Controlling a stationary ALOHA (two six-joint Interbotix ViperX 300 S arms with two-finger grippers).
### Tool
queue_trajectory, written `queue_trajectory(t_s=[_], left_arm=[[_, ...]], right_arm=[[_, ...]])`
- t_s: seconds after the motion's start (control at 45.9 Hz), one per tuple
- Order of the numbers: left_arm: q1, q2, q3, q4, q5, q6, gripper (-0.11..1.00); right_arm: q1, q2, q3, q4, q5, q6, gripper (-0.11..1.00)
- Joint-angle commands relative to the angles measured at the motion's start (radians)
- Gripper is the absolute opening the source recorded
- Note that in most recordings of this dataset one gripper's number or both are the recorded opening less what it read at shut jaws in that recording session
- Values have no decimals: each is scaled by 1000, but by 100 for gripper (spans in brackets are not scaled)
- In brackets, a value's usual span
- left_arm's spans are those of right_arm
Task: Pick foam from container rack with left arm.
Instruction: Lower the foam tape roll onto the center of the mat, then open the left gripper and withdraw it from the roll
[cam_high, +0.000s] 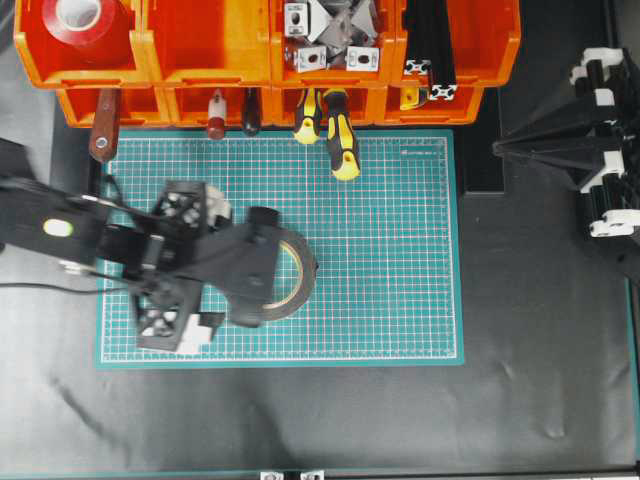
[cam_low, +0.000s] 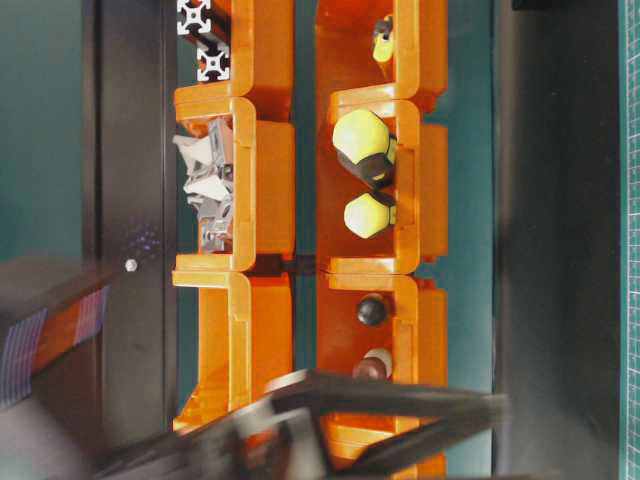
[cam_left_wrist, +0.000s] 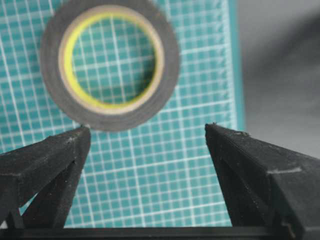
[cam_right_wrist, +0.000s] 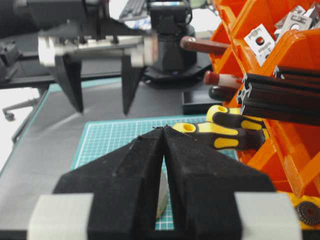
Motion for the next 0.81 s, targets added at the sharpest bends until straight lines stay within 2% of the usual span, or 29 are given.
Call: queue_trajectory(t_s=[0.0,0.457,0.784], left_arm=[[-3,-121,18,2,-52,8,90],[-14,-480,278,2,-376,49,87],[-14,-698,419,3,-425,46,85]], right_arm=[[2,5,-21,2,-2,2,0],[0,5,-21,2,-2,2,0],[0,5,-20,2,0,2,0]])
